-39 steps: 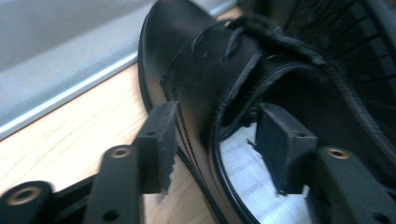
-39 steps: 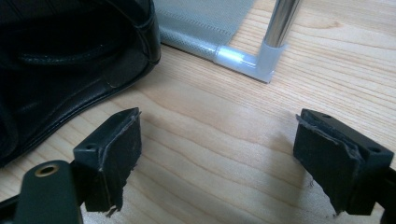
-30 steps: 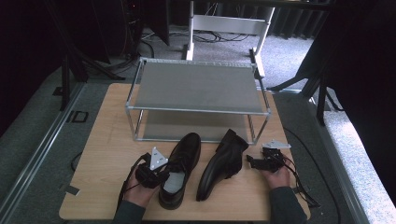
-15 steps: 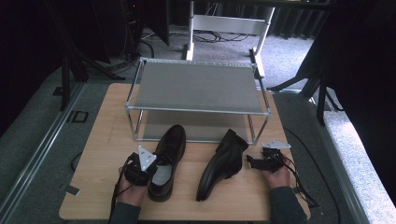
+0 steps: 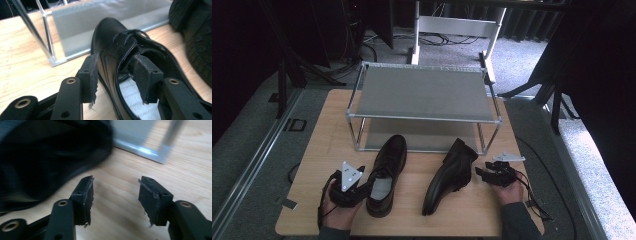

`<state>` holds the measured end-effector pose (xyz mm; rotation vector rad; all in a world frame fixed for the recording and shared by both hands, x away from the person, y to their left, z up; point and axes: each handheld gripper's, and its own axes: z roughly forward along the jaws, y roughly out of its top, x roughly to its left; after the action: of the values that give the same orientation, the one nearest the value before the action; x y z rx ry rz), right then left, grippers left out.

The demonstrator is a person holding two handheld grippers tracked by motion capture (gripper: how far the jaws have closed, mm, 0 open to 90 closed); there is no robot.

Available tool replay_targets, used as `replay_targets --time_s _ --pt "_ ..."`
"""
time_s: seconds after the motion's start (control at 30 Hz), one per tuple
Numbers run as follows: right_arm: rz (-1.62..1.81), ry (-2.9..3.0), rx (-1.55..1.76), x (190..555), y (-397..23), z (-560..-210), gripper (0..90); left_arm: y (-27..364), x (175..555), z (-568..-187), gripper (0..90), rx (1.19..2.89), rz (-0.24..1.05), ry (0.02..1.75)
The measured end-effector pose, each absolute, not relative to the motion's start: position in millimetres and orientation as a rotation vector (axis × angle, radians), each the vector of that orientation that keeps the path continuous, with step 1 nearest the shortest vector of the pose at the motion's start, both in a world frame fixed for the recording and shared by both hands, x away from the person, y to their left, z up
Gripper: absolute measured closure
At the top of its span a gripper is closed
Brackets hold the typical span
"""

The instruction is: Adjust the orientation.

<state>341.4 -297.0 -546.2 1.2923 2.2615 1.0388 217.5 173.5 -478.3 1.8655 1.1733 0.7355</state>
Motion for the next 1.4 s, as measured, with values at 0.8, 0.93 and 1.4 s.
replay_targets --time_s 0.8,0.93,1.4 --pt "1.066 2.294 1.068 296.4 -278.4 -514.9 50.3 182.8 222.6 -530.3 66.7 2.039 0.487 1.289" --pt "1.078 2.324 1.045 293.7 -278.1 -513.7 50.6 173.1 219.1 -531.0 67.0 2.044 0.462 1.260" --pt "1.166 2.454 0.953 294.2 -268.7 -512.8 48.7 138.9 213.1 -537.2 61.2 2.119 0.395 1.115"
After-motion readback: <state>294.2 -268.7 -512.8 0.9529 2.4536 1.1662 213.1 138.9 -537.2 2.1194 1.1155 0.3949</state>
